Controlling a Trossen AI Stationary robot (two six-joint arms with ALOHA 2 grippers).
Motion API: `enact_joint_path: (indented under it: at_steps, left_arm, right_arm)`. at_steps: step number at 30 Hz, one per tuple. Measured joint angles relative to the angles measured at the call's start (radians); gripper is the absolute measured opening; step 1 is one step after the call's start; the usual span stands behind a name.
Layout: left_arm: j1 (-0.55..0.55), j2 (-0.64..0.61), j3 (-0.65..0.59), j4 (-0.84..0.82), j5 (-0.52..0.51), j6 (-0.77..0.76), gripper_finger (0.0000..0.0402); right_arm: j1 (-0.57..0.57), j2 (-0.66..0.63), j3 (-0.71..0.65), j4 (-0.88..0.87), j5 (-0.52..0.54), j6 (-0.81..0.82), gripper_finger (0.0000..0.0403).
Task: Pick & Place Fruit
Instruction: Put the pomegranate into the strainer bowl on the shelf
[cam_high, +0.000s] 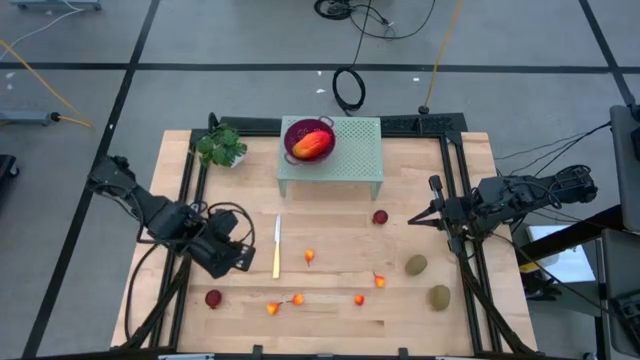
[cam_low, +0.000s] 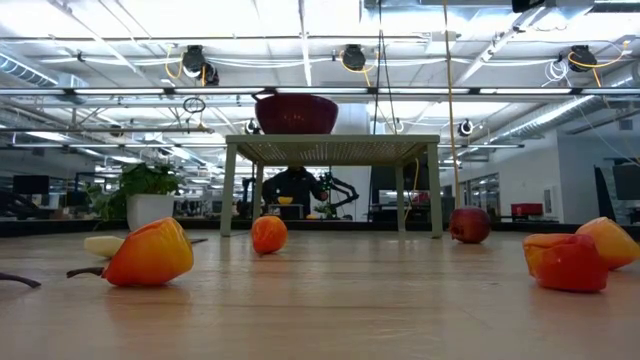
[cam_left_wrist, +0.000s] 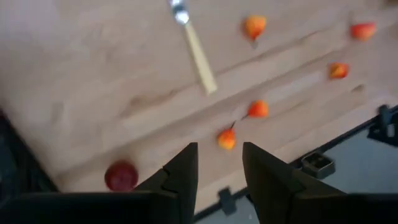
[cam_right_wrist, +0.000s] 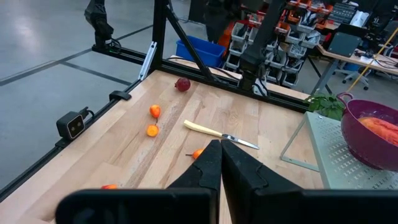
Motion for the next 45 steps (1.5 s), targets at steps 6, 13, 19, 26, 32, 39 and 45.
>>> enact_joint_path:
  at_steps: [6, 13, 19, 26, 32, 39, 45]
  left_arm:
    - [-0.062, 0.045, 0.000, -0.007, 0.034, -0.007, 0.0109]
    - [-0.116, 0.097, 0.000, -0.070, 0.036, -0.066, 0.0149]
    - [-0.171, 0.108, 0.000, -0.099, 0.035, -0.098, 0.0230]
    - [-0.216, 0.113, -0.063, -0.129, 0.136, -0.220, 0.0337]
    - [-0.241, 0.113, -0.176, 0.053, 0.166, -0.240, 0.0396]
    - [-0.263, 0.113, -0.296, 0.198, 0.184, -0.295, 0.0385]
    - [-0.282, 0.113, -0.356, 0.228, 0.212, -0.349, 0.0387]
  right_arm:
    - [0.000, 0.000, 0.000, 0.000, 0.000, 0.000, 0.0004]
    - [0.000, 0.000, 0.000, 0.000, 0.000, 0.000, 0.0004]
    - [0.000, 0.000, 0.000, 0.000, 0.000, 0.000, 0.0004]
    - [0.000, 0.000, 0.000, 0.000, 0.000, 0.000, 0.0004]
    - [0.000, 0.000, 0.000, 0.000, 0.000, 0.000, 0.0004]
    - [0.000, 0.000, 0.000, 0.000, 0.000, 0.000, 0.0004]
    - [0.000, 0.000, 0.000, 0.000, 0.000, 0.000, 0.0004]
